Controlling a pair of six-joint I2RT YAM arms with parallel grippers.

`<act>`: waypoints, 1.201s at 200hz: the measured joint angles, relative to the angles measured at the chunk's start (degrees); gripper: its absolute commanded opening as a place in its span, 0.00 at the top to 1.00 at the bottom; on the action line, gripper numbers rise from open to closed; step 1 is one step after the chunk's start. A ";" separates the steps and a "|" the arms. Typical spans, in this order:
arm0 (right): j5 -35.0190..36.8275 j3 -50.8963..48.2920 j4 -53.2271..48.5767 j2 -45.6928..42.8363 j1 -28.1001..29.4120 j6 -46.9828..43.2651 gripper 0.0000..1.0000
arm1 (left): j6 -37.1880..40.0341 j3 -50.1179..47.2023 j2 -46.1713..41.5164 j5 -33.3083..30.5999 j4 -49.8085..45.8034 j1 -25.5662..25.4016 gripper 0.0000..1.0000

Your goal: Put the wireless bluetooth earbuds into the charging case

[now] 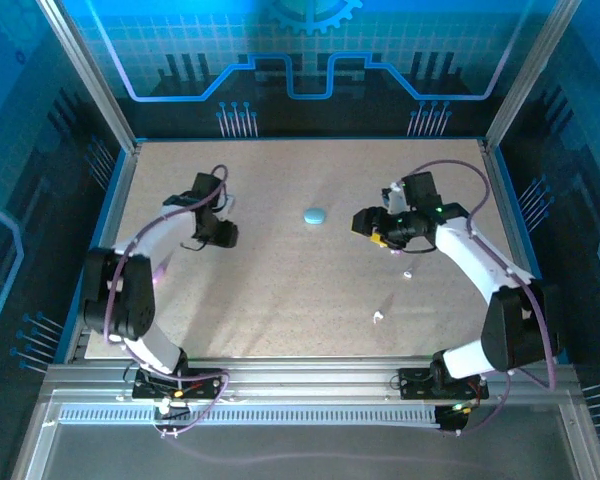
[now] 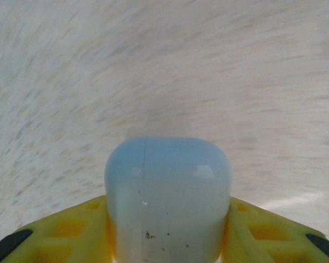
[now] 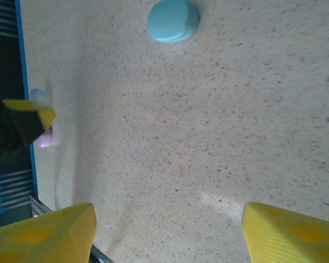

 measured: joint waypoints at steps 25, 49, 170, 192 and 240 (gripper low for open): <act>0.09 -4.02 2.56 -5.66 -2.45 1.68 0.31 | 2.19 -1.92 -8.41 3.21 4.70 -9.09 0.59; -0.79 -5.92 4.42 -10.43 -3.34 1.75 0.32 | 7.39 -5.09 -15.34 8.26 10.67 -15.67 0.60; -13.90 6.08 4.13 -6.78 10.88 -5.25 0.47 | 24.44 -8.28 -20.13 17.38 19.10 -25.49 0.61; -14.86 6.29 4.22 -4.35 12.79 -5.25 0.47 | 24.57 -8.26 -20.11 17.35 19.30 -25.62 0.61; -17.11 6.29 4.66 -2.40 14.40 -5.01 0.49 | 24.55 -8.22 -20.11 17.33 19.30 -25.64 0.61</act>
